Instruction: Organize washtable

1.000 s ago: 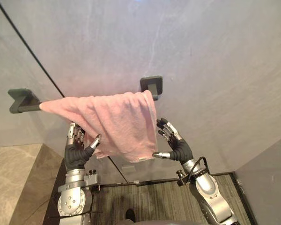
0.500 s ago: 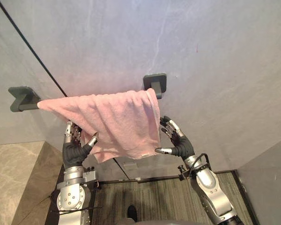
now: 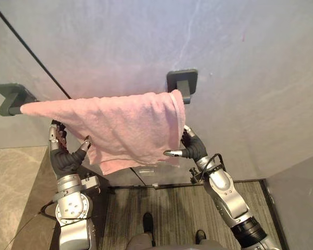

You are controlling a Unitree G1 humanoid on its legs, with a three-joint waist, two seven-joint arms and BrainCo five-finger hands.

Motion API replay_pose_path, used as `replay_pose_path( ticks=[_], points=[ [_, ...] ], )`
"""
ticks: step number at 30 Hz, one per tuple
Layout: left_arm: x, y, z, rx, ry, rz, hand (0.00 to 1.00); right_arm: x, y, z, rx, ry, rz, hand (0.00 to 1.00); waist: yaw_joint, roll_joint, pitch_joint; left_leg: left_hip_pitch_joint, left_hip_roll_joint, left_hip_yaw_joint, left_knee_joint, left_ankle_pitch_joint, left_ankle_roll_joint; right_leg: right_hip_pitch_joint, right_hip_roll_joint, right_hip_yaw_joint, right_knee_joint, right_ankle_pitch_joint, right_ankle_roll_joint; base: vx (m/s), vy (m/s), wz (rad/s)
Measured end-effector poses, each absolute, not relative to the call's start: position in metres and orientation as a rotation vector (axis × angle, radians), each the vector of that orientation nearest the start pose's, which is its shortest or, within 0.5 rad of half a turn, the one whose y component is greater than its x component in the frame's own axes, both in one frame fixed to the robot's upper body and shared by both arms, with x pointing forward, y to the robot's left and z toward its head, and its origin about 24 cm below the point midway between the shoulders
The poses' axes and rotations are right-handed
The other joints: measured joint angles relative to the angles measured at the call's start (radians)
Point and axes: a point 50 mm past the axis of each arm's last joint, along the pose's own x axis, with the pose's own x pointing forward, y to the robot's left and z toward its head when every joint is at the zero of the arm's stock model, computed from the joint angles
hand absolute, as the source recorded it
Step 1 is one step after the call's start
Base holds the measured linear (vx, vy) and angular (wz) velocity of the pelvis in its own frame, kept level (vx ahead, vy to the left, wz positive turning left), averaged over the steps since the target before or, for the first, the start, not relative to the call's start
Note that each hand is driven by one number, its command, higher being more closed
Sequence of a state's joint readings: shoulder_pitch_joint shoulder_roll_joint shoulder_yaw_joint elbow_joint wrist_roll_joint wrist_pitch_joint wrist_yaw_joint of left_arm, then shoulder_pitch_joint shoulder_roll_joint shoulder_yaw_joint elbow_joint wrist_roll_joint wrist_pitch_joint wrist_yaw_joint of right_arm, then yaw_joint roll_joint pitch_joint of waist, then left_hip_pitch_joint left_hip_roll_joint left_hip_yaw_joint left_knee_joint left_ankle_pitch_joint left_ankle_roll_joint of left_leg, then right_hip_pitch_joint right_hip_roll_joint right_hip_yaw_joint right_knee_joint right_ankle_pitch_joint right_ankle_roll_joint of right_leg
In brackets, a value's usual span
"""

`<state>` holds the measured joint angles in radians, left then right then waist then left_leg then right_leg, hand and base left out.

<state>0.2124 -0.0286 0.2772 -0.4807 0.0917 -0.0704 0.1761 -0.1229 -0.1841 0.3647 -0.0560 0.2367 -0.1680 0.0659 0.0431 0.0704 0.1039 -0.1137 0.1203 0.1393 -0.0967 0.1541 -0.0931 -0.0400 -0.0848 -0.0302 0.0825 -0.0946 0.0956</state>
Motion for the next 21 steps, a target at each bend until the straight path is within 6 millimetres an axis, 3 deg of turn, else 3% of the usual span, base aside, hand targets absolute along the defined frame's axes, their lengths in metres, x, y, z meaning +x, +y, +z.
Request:
replay_pose_path(
  ticks=[11,15,21],
  points=[
    [0.188,0.227,0.111,0.069,-0.331,0.483,0.0,0.254,-0.075,0.088,0.13,-0.254,0.494,0.0,0.002,-0.002,0.006,-0.006,-0.001,-0.005,-0.005,0.001,-0.001,-0.01,-0.004,-0.007,0.001,0.0,0.0,-0.01,0.001,0.0],
    [0.188,0.228,0.11,0.026,-0.326,0.473,0.0,0.262,-0.061,0.093,0.171,-0.249,0.547,0.0,0.004,-0.008,0.011,-0.032,-0.001,-0.004,-0.005,0.01,-0.001,-0.035,-0.003,-0.008,0.001,0.003,-0.001,0.0,0.0,0.0],
    [0.189,0.228,0.107,0.019,-0.312,0.473,0.0,0.262,-0.052,0.093,0.206,-0.242,0.563,0.0,0.025,-0.009,0.012,-0.037,0.001,-0.002,-0.005,0.01,-0.001,-0.036,-0.003,-0.006,0.001,0.003,-0.001,0.0,0.0,0.0]
  ],
)
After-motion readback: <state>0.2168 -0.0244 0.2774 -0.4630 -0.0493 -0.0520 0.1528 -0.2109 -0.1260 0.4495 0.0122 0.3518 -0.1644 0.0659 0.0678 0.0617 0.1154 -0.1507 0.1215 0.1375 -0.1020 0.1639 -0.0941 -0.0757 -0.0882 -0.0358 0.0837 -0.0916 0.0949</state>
